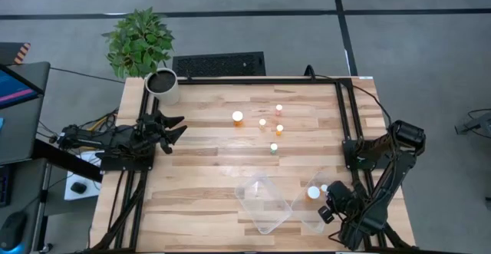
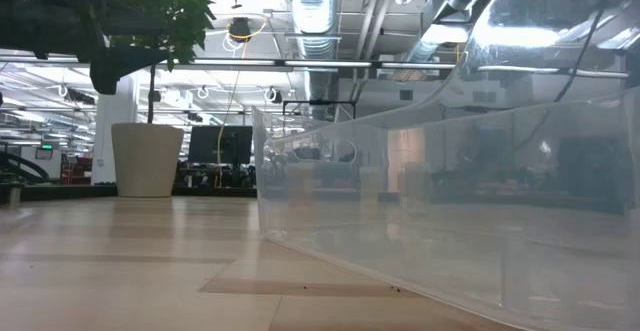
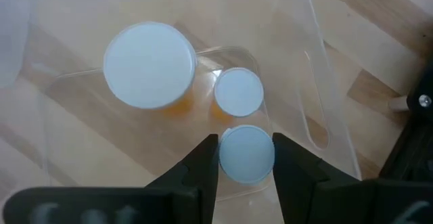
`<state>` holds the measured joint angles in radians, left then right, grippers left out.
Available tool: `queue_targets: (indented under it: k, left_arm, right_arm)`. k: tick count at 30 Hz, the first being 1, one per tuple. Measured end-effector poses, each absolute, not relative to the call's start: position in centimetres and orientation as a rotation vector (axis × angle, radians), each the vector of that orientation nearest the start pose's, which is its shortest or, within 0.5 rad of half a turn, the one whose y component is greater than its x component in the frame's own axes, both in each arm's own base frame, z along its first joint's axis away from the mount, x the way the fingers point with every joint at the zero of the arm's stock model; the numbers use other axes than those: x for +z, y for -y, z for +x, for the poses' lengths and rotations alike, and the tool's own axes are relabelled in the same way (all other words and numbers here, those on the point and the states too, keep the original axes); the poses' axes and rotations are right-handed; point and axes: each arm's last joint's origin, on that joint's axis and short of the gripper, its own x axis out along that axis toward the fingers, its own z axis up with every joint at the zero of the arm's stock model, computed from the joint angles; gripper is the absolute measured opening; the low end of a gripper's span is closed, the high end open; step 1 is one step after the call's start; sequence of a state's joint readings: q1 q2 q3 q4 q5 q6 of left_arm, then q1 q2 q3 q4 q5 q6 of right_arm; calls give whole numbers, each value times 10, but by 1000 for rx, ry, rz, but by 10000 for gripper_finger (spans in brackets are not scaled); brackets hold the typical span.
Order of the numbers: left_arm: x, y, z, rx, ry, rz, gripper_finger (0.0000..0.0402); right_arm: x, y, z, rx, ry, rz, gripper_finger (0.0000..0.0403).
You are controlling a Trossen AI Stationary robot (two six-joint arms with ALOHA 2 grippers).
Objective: Pick and place medicine bottles into bin by pill shape (circle, oval)
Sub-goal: Put the transparent pill bottle into the right transparent bin
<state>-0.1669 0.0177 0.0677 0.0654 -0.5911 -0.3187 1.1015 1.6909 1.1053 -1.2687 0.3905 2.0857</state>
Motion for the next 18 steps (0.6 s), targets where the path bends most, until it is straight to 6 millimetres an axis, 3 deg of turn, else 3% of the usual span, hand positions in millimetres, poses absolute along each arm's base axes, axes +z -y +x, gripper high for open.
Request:
queue_targets:
  k: [18]
  left_arm:
    - [191, -1, 90, 403, 174, -356, 235]
  right_arm:
    - [185, -231, 128, -856, -1041, 493, 131]
